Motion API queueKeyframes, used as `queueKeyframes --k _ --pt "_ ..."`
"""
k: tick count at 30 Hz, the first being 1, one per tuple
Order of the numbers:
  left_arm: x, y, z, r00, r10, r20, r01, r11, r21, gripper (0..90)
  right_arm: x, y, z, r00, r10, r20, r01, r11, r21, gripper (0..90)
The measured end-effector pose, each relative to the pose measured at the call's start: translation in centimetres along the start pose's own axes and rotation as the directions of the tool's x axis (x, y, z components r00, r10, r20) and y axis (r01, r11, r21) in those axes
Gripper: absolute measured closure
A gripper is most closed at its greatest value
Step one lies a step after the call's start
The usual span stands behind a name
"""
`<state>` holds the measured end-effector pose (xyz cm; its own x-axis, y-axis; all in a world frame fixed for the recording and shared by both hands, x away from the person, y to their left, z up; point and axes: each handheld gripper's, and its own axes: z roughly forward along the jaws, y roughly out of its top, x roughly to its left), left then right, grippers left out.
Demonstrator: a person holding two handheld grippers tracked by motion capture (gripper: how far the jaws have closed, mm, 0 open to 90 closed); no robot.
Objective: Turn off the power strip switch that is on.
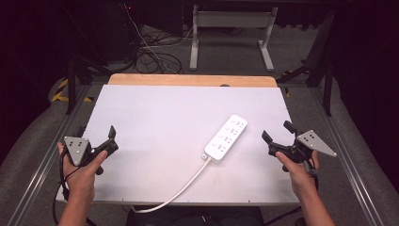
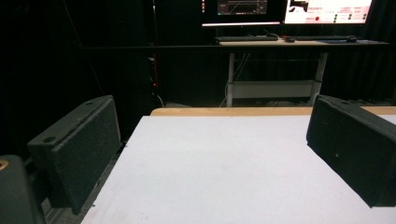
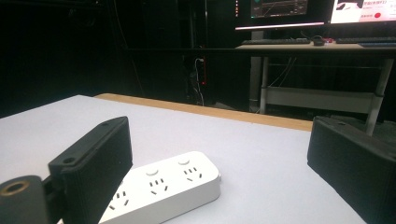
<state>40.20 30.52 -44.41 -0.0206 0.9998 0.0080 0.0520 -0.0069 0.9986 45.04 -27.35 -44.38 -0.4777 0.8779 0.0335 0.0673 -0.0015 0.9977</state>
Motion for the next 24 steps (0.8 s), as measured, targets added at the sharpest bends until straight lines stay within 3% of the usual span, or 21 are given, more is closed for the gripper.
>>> queueKeyframes --k 14,24 --pt "0.01 0.04 -0.10 1.0000 0.005 0.007 -0.005 1.0000 -0.005 3.5 0.29 0.04 0.10 0.9999 -0.010 -0.006 0.010 1.000 0.010 12.4" --pt "-0.03 0.02 -0.14 0.9999 0.003 0.014 -0.003 1.0000 -0.004 3.8 0.52 0.12 0.17 0.9995 -0.025 -0.018 0.026 1.000 0.017 33.8"
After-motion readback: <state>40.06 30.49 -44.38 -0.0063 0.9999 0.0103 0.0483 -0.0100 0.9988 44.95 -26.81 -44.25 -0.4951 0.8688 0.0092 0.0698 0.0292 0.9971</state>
